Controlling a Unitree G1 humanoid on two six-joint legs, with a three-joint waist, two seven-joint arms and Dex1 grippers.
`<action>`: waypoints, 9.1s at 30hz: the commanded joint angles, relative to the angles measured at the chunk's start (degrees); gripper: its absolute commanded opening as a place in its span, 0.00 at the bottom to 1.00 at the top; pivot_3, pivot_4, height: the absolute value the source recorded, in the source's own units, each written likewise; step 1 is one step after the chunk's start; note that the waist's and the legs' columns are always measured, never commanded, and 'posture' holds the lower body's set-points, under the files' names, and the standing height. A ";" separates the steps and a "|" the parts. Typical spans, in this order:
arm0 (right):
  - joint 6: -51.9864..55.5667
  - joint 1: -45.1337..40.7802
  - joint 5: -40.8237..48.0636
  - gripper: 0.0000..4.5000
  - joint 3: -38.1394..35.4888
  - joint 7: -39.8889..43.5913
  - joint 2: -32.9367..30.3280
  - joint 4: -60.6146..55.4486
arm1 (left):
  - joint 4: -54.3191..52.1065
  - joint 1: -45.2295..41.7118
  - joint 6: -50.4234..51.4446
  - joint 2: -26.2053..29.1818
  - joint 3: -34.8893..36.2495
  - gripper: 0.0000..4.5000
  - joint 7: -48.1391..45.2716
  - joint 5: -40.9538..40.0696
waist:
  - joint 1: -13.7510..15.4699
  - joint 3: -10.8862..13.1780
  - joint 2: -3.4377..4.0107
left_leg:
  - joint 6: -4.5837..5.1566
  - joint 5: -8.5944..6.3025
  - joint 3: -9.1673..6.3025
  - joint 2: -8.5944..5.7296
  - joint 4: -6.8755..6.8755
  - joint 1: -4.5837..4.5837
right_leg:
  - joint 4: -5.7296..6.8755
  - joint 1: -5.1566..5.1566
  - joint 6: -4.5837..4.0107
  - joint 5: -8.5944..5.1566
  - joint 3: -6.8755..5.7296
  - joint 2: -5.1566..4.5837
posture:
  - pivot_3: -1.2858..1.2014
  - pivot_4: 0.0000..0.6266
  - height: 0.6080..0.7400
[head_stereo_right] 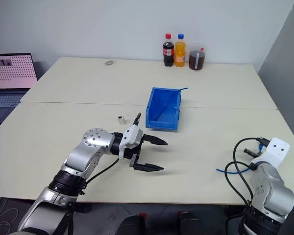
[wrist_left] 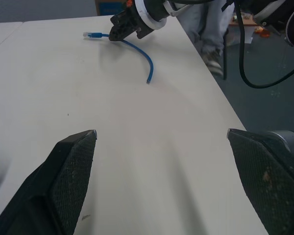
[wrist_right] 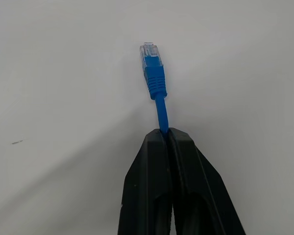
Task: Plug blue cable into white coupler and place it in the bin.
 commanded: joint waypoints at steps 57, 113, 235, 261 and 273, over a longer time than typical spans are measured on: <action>-37.11 -17.82 -2.43 0.90 54.04 75.75 -27.01 11.93 | -7.10 20.51 -2.44 12.85 10.21 1.00 12.91 5.70 | 0.65 0.30 -0.02 | 0.00 0.00 0.00 0.08 0.07 0.05 | 0.13 -0.03 -0.35 0.13 -0.11 -0.01 | 0.52 0.24 1.00; -9.49 10.04 32.53 0.91 32.67 49.19 -23.42 -18.70 | -17.71 10.80 32.02 2.55 11.05 0.05 13.03 -22.76 | 0.31 0.21 -0.10 | 0.01 0.00 -0.26 0.05 0.06 0.69 | -0.04 0.87 0.02 -0.08 -0.27 0.00 | 0.52 0.24 1.00; -15.95 -2.72 40.72 0.02 36.37 39.90 -15.08 -4.22 | 16.43 -3.48 13.73 -12.07 18.90 0.87 64.45 12.17 | 0.66 0.42 -0.24 | 0.01 -0.02 -0.25 -0.02 -0.10 0.10 | -0.95 0.72 0.26 0.11 -0.33 -0.12 | 0.52 0.24 1.00; -16.85 -1.23 37.94 0.02 37.12 41.32 -17.54 -6.00 | 4.87 2.55 13.34 -8.29 15.42 0.18 48.81 7.84 | 0.60 0.42 -0.23 | 0.00 -0.01 -0.24 -0.01 -0.08 0.10 | -0.93 0.72 0.20 0.15 -0.31 -0.12 | 0.52 0.24 1.00; -19.17 4.55 34.31 0.02 37.86 44.49 -23.92 -10.79 | -5.01 4.65 8.88 5.26 -1.21 0.18 9.19 3.47 | 0.61 0.42 -0.22 | 0.01 -0.01 -0.25 0.00 -0.05 0.15 | -0.92 0.76 0.26 0.11 -0.32 -0.12 | 0.52 0.24 1.00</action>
